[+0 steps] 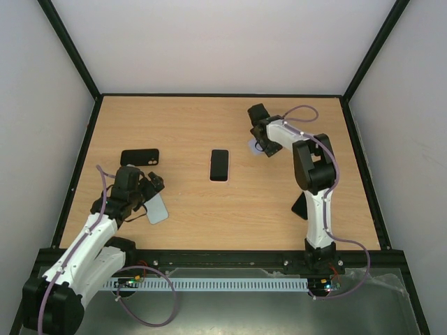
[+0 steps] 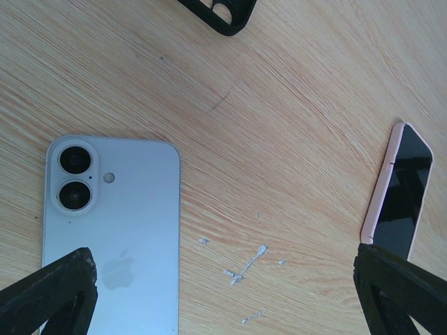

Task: Put the phone into the phone case

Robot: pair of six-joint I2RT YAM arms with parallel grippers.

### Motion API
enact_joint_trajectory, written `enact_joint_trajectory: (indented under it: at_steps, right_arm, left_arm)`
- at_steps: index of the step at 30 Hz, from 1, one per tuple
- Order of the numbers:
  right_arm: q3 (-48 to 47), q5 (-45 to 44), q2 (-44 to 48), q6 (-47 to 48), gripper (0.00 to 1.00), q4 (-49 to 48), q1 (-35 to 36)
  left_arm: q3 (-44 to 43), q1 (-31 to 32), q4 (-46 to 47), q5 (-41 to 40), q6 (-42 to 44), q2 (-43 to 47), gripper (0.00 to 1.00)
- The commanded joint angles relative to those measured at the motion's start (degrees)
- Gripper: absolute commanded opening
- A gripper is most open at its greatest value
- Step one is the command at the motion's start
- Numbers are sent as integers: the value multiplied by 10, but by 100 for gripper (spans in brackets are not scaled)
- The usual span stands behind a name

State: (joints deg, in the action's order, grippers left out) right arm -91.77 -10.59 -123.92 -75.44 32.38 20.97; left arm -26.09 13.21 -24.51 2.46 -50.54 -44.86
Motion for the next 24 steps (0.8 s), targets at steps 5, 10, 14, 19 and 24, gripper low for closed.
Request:
enact_joint_trajectory:
  at_steps: [5,10,14,19,24]
  right_arm:
    - [-78,-19,-64,-33,91,81,-13]
    - [-113,-33,-90,-42,91,122,-15]
    - [-144,-43,-115,-61,89,186,-15]
    - [-149,-55,-131,-62,88,211,-16]
    - [-152,-71,-135,-39,88,215,-16]
  left_arm:
    - [1,1,4,9,6,15,99]
    - [2,1,1,11,-1,23,99]
    - [-2,1,-6,10,-3,27,99]
    - [-9,1,-21,7,-8,37,99]
    - [-6,1,-30,5,-11,55,99]
